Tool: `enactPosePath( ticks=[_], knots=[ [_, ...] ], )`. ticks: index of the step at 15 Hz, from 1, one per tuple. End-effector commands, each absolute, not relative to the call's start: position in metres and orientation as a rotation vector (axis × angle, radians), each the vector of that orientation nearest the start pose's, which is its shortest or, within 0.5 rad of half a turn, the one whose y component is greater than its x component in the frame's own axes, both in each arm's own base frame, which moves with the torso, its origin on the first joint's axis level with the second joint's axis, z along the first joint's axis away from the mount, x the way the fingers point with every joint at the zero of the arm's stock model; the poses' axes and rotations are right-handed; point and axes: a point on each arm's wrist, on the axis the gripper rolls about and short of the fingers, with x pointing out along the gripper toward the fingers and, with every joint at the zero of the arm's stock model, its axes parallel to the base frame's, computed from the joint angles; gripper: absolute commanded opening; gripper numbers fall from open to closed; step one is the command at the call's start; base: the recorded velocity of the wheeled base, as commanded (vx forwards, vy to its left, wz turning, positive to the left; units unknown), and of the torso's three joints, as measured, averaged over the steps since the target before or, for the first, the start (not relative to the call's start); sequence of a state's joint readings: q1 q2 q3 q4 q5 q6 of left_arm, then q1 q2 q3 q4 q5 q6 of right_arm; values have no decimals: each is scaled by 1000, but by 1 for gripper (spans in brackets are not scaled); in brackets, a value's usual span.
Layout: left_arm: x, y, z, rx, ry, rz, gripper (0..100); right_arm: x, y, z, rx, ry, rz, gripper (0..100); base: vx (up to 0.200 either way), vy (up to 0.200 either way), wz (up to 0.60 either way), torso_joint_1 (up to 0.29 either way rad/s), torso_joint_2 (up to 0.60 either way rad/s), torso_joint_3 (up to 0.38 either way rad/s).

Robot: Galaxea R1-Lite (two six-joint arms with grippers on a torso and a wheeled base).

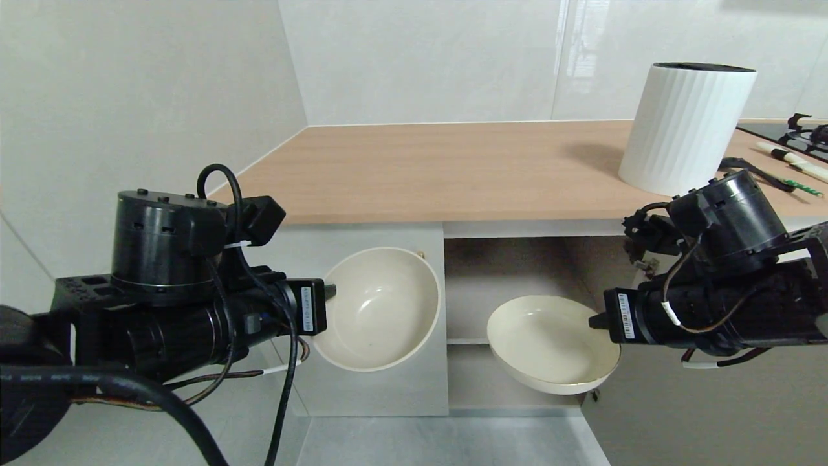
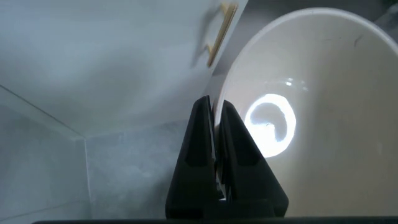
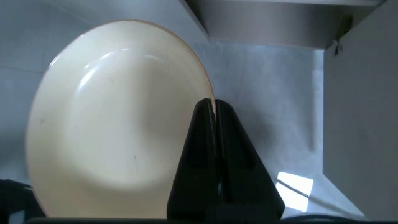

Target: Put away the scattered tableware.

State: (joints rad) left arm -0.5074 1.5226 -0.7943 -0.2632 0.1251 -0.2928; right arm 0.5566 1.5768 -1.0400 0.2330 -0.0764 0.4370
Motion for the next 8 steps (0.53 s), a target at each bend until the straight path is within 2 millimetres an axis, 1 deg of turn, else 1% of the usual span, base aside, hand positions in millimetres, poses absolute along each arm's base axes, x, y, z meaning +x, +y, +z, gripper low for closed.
enactPosePath(
  ticks=[1,5,8],
  knots=[
    [227,-123,193,-139,496,-306,0,226,139,203,166,823,283,0,0,0,0,-193,471,276],
    [227,-123,193,-139,496,-306,0,230,141,200,161,818,271,0,0,0,0,-163,448,281],
    [227,-123,193,-138,497,-306,0,231,141,198,159,823,269,0,0,0,0,-131,408,266]
  ],
)
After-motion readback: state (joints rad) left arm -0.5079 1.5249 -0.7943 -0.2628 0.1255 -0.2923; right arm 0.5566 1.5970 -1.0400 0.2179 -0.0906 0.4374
